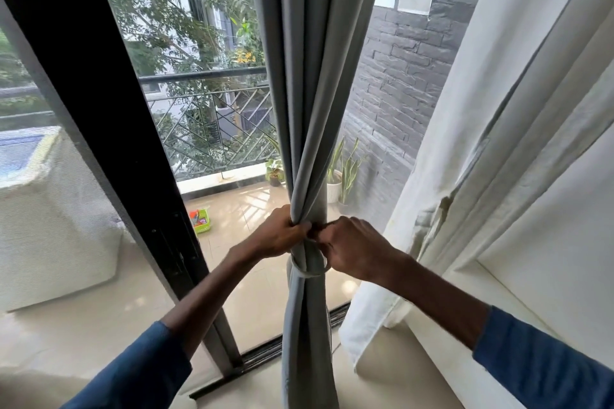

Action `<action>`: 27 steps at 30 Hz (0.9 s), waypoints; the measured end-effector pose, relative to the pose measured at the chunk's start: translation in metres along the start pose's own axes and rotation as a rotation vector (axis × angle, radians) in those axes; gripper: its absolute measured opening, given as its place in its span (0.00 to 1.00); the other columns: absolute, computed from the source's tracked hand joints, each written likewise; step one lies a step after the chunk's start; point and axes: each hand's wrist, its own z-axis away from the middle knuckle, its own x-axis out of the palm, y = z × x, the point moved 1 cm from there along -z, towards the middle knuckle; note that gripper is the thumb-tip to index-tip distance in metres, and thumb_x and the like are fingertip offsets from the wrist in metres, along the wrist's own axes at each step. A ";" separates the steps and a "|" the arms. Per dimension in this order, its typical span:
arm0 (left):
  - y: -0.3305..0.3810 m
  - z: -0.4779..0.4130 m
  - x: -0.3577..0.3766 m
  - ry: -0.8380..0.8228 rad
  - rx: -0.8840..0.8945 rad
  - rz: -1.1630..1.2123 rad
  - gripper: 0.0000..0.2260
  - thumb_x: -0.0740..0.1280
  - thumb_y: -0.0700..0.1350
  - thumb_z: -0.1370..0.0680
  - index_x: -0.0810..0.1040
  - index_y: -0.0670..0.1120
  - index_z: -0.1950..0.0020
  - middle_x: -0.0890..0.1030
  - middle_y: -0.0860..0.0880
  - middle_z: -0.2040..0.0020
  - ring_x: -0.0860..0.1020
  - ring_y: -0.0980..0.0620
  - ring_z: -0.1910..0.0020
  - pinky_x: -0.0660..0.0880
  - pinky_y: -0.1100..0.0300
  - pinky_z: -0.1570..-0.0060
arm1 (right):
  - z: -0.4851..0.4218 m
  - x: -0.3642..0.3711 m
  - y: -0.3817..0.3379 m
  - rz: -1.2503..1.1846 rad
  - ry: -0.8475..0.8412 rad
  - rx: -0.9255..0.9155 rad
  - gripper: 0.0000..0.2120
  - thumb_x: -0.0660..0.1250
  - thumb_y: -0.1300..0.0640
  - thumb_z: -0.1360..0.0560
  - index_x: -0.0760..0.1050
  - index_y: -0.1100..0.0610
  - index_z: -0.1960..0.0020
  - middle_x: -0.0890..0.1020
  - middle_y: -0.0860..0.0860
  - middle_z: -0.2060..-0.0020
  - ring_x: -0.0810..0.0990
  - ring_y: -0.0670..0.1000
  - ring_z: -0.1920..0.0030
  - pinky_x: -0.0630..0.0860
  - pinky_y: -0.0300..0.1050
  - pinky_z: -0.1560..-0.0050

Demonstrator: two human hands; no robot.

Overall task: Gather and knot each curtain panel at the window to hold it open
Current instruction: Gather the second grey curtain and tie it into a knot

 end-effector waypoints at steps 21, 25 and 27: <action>-0.006 -0.013 -0.008 0.179 -0.060 0.004 0.04 0.63 0.40 0.24 0.72 0.39 0.56 0.77 0.41 0.57 0.74 0.45 0.60 0.75 0.46 0.57 | 0.011 0.082 0.019 -1.246 0.363 0.713 0.08 0.67 0.70 0.23 0.84 0.62 0.57 0.86 0.55 0.65 0.86 0.52 0.65 0.82 0.53 0.60; -0.006 -0.015 0.004 0.154 -0.075 0.045 0.08 0.64 0.39 0.23 0.75 0.33 0.52 0.77 0.41 0.59 0.75 0.46 0.62 0.77 0.42 0.58 | 0.015 0.114 -0.011 -1.820 0.219 0.814 0.08 0.63 0.76 0.25 0.80 0.73 0.50 0.82 0.63 0.60 0.83 0.56 0.62 0.84 0.48 0.52; -0.006 -0.015 0.003 0.155 -0.087 0.077 0.09 0.63 0.42 0.25 0.75 0.35 0.54 0.77 0.41 0.59 0.75 0.47 0.62 0.77 0.42 0.60 | 0.012 0.117 -0.013 -1.991 0.275 0.844 0.10 0.63 0.75 0.24 0.80 0.70 0.47 0.81 0.59 0.62 0.81 0.51 0.67 0.81 0.40 0.63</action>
